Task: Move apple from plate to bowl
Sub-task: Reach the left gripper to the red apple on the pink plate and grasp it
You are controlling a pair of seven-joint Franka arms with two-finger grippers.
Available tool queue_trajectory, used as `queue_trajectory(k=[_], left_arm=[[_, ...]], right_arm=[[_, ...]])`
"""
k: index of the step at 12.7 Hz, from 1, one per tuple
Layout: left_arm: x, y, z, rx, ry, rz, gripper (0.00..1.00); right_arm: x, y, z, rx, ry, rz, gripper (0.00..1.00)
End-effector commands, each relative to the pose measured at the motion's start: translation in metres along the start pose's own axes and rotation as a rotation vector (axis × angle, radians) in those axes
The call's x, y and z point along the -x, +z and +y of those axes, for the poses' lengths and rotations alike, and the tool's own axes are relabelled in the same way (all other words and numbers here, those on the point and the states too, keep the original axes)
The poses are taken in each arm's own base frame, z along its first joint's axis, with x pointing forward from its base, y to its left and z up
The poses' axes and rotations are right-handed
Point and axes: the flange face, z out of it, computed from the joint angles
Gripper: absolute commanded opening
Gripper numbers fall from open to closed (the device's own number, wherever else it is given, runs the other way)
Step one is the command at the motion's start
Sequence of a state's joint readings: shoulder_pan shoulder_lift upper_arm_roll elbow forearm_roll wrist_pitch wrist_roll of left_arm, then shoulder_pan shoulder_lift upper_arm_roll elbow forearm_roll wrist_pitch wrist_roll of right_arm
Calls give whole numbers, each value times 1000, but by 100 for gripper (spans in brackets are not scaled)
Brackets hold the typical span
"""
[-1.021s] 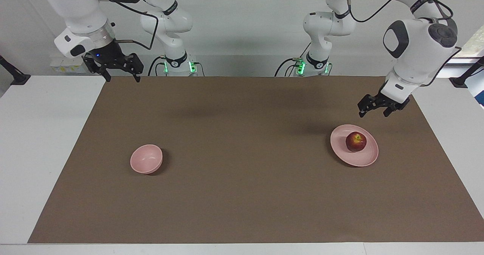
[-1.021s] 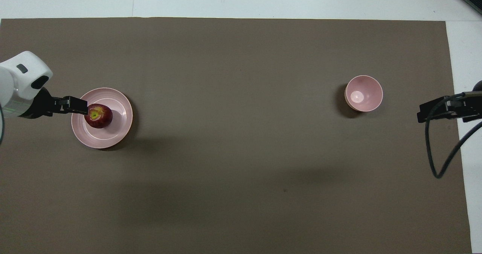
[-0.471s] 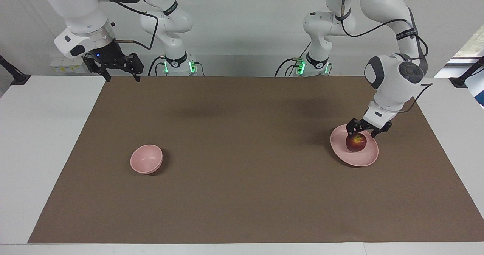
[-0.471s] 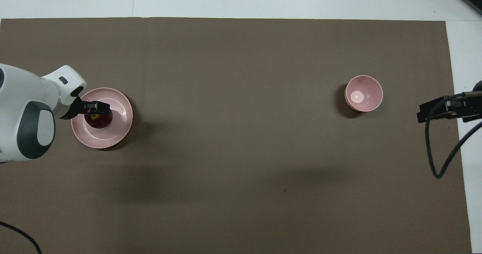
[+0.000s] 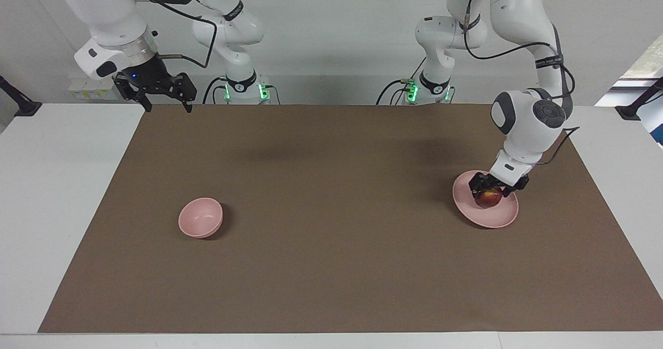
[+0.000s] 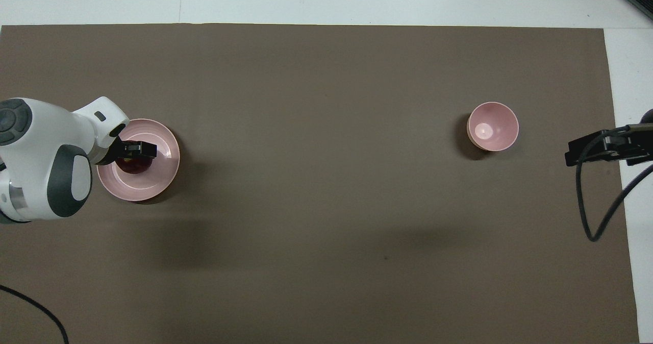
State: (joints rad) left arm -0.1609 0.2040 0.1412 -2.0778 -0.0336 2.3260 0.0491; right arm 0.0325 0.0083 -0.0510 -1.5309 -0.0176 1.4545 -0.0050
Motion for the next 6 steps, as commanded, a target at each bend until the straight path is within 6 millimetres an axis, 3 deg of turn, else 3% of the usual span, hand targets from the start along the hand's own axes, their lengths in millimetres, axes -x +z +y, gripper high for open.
queue_trajectory(k=[1,2,3,6], left_arm=[[7,-1,1,-1,8,17,80],[7,-1,1,-1,13,17,31],[4,-3,0,-2,12,20,0],[-10,-14,2,-3,7,14,0]], right_arm=[[1,-3,3,-21,-1,-7,100],[1,-3,3,-21,-1,-7,100],[1,-3,3,-21,-1,-7,100],[1,-3,3,-21,-1,-7,100]])
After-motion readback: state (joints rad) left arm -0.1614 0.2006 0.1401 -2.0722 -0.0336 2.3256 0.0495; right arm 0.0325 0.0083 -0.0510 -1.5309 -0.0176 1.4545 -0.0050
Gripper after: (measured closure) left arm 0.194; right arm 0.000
